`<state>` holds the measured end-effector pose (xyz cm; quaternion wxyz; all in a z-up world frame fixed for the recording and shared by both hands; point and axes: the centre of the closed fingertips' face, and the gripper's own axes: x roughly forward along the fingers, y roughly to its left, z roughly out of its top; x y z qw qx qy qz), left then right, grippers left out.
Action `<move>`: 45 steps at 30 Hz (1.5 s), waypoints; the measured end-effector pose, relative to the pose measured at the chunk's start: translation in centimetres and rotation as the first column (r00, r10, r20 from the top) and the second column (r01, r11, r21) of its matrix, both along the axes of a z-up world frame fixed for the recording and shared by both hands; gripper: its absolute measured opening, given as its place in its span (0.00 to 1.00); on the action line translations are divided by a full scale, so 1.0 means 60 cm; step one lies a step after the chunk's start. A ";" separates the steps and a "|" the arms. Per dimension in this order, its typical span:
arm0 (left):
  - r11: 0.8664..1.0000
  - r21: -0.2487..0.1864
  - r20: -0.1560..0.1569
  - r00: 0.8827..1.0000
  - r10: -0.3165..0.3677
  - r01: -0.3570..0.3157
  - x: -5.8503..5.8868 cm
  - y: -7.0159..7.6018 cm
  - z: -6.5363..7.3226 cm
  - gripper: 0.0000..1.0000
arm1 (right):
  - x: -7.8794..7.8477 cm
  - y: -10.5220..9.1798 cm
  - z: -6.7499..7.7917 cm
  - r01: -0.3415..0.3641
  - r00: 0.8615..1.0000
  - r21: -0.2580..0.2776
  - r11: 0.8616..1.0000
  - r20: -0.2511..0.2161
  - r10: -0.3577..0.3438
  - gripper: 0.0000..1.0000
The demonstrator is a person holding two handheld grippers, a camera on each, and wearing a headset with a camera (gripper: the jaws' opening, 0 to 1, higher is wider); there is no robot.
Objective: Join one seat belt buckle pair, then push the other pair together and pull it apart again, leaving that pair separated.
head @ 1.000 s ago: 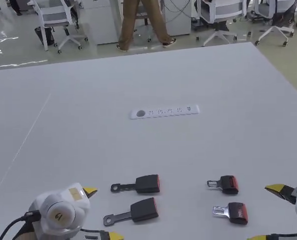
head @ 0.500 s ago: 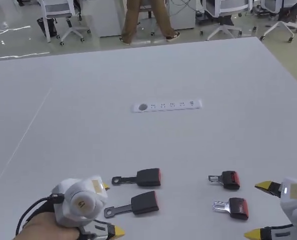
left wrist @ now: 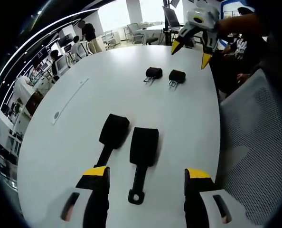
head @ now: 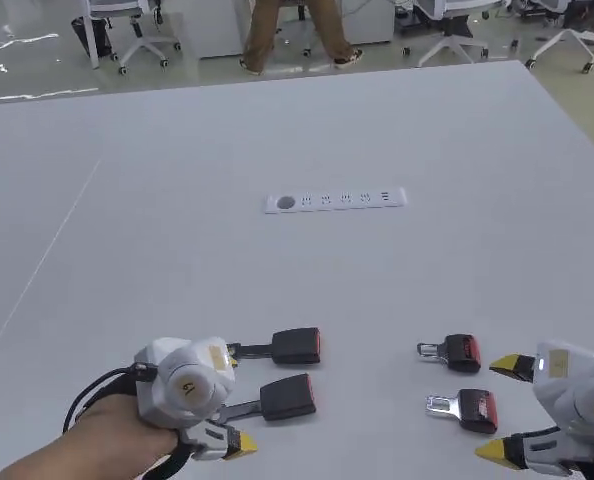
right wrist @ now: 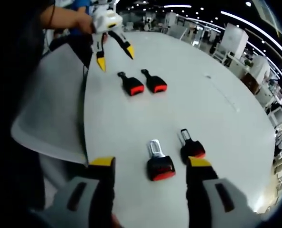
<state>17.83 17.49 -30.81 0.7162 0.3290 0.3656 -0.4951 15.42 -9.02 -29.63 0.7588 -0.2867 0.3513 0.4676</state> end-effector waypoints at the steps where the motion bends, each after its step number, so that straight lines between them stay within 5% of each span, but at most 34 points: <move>1: 1.000 -0.005 0.003 1.000 -0.017 0.017 0.001 -0.002 -0.001 0.64 | 0.003 0.000 -0.004 -0.004 1.000 -0.005 1.000 0.000 0.004 0.61; 17: 0.997 0.028 -0.071 0.995 -0.066 0.068 0.020 -0.027 -0.049 0.45 | 0.017 0.003 -0.057 -0.064 0.994 -0.039 0.997 -0.088 0.061 0.50; 21: 0.998 0.032 -0.073 0.996 -0.059 0.062 0.035 -0.031 -0.059 0.45 | 0.023 0.000 -0.067 -0.068 0.993 -0.043 0.997 -0.101 0.064 0.48; 27: 0.996 0.035 -0.107 0.991 -0.075 0.079 0.032 -0.038 -0.071 0.43 | 0.028 -0.013 -0.082 -0.071 0.989 -0.053 0.996 -0.132 0.063 0.46; 45: 0.987 0.055 -0.116 0.983 -0.144 0.151 0.034 -0.046 -0.099 0.34 | 0.031 -0.022 -0.124 -0.104 0.971 -0.063 0.993 -0.221 0.088 0.41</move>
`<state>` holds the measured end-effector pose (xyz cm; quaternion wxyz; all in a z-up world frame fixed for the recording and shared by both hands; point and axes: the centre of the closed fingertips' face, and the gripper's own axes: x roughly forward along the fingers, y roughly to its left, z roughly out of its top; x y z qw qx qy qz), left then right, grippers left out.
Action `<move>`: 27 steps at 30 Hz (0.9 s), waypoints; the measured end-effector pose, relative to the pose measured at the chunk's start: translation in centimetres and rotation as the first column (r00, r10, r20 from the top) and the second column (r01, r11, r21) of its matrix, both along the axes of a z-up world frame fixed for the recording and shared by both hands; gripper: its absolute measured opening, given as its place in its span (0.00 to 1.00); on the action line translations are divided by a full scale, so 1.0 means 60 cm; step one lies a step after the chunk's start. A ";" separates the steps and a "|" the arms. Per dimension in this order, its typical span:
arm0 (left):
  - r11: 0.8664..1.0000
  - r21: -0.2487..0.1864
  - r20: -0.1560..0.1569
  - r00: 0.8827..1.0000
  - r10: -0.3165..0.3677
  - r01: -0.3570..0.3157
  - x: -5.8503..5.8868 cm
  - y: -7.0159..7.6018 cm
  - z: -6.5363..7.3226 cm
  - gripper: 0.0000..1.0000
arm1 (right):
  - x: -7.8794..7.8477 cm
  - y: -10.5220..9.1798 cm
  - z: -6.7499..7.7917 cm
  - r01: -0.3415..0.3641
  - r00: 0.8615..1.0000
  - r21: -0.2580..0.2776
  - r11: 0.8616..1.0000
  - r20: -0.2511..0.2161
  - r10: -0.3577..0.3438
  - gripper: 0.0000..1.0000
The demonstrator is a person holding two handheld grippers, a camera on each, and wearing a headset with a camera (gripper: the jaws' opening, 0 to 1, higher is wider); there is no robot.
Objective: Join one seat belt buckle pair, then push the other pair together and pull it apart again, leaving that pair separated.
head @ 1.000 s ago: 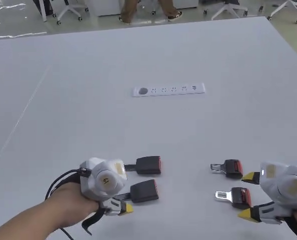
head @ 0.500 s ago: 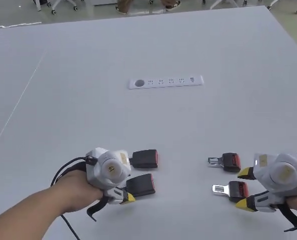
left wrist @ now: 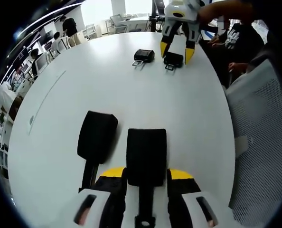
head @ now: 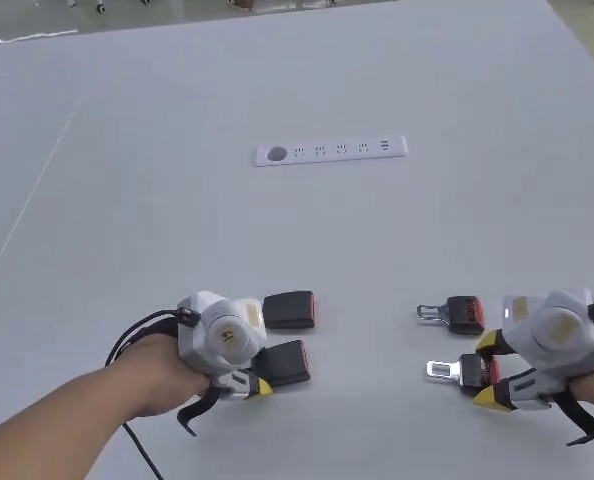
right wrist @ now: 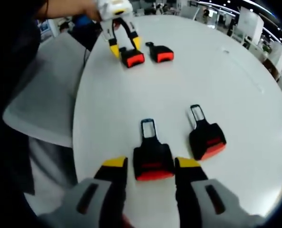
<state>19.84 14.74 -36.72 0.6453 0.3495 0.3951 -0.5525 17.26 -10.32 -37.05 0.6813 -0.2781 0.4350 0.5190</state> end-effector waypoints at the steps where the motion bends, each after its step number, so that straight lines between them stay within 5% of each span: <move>1: 1.000 0.007 0.002 1.000 -0.006 0.006 0.000 0.000 0.000 0.33 | 0.000 0.000 -0.001 -0.002 1.000 -0.001 1.000 0.000 0.002 0.41; 20: 0.991 0.057 0.029 0.992 -0.123 0.121 -0.003 -0.003 -0.011 0.32 | 0.005 0.003 -0.008 -0.099 0.995 -0.029 0.995 0.014 0.099 0.36; 27: 0.974 0.101 0.030 0.978 -0.206 0.202 -0.005 -0.006 -0.013 0.32 | 0.006 0.001 -0.009 -0.153 0.988 -0.056 0.987 0.028 0.155 0.36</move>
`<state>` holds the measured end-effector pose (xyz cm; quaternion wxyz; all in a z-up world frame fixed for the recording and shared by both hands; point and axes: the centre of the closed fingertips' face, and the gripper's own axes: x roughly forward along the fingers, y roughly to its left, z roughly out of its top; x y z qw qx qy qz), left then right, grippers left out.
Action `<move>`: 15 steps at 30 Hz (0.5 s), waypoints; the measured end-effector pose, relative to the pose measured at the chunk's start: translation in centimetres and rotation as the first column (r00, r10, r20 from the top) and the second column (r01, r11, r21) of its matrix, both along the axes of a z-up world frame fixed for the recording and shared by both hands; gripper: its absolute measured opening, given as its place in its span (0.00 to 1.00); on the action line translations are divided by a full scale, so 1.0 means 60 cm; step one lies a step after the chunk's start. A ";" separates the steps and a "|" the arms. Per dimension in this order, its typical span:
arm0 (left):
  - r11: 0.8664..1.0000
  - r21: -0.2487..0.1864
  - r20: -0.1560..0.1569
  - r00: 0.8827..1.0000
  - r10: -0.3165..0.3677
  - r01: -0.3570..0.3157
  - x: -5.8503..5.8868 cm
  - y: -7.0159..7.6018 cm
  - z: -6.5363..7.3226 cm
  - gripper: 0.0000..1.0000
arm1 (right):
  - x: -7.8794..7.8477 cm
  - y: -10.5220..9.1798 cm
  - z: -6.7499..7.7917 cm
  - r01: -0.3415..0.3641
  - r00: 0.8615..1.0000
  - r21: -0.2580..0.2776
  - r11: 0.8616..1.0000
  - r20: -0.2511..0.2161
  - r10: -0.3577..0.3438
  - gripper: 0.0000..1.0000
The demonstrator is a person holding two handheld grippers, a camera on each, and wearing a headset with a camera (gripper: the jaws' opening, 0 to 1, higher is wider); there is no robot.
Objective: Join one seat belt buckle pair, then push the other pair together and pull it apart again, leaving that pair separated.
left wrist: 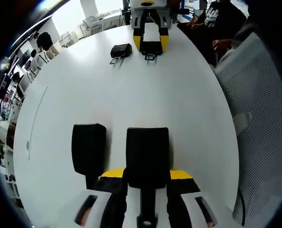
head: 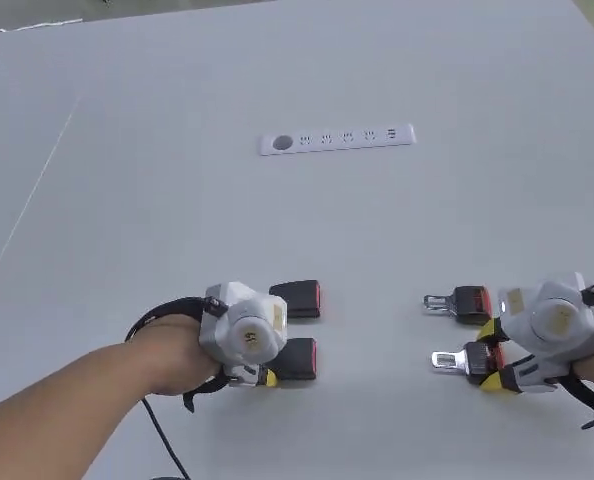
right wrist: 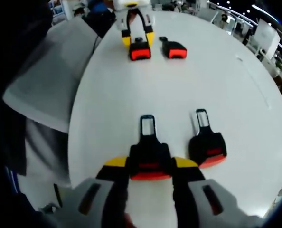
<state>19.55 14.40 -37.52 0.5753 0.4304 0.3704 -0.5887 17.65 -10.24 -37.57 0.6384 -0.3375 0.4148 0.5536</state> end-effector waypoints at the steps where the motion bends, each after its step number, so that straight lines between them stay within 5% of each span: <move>1: 1.000 0.001 -0.002 1.000 0.002 -0.002 0.000 0.000 0.001 0.32 | 0.001 0.000 0.000 0.005 1.000 0.003 1.000 -0.001 -0.005 0.36; 15: 1.000 -0.002 -0.002 1.000 0.014 -0.014 0.001 0.001 0.001 0.32 | 0.004 0.004 0.000 0.038 0.999 0.021 0.999 0.005 -0.038 0.36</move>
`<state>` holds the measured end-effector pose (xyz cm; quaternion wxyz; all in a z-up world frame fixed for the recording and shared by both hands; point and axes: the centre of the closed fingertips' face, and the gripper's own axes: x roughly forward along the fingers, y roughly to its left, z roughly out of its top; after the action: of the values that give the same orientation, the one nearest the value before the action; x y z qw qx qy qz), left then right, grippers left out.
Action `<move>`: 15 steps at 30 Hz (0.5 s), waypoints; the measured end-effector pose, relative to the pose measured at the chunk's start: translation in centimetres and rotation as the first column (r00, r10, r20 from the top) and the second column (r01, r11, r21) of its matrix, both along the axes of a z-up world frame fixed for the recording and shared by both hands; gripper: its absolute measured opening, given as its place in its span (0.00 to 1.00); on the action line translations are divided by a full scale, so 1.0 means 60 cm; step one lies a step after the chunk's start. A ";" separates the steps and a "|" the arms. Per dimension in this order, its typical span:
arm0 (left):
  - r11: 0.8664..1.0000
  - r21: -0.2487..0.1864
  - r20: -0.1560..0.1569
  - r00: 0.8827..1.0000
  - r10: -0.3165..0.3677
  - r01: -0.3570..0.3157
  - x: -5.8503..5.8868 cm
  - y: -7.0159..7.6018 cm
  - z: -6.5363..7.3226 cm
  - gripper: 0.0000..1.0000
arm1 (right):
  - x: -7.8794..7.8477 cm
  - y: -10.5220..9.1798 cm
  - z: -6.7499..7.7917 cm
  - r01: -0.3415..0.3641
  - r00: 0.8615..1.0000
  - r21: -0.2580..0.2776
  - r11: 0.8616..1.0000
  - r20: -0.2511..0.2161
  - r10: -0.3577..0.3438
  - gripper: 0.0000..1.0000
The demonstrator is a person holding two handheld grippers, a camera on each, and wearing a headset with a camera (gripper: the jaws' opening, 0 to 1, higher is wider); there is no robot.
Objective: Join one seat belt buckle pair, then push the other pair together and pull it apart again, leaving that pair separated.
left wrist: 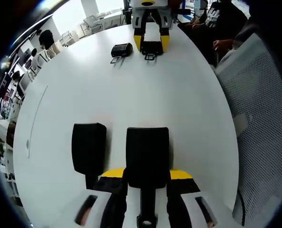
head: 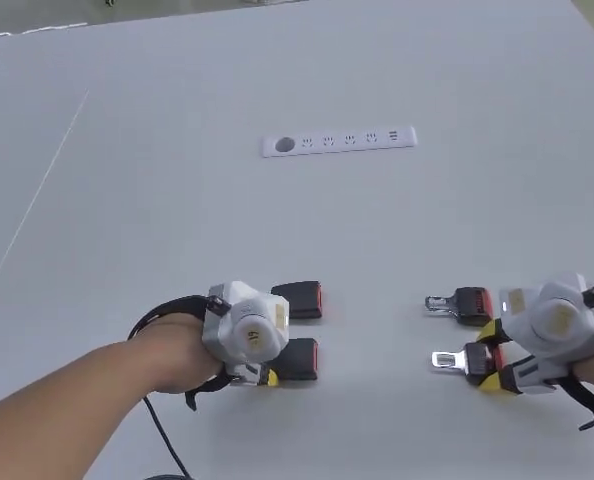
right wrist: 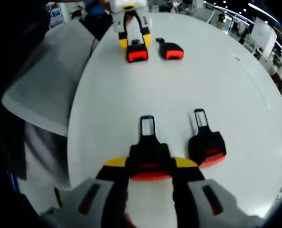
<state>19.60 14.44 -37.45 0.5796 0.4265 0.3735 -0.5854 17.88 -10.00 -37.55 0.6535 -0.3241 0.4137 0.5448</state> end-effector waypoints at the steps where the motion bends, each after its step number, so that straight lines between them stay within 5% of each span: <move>1: 1.000 0.000 -0.001 1.000 0.001 -0.001 0.001 0.000 0.000 0.32 | 0.000 0.001 0.000 0.007 1.000 0.001 1.000 0.002 -0.007 0.36; 15: 1.000 -0.001 -0.008 1.000 -0.005 0.005 0.001 -0.001 -0.002 0.32 | -0.006 0.064 0.001 0.008 1.000 0.056 0.998 0.012 -0.009 0.36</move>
<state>19.68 14.39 -37.57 0.5769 0.4246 0.3744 -0.5888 17.54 -6.15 -37.50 0.6672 -0.3072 0.3955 0.5513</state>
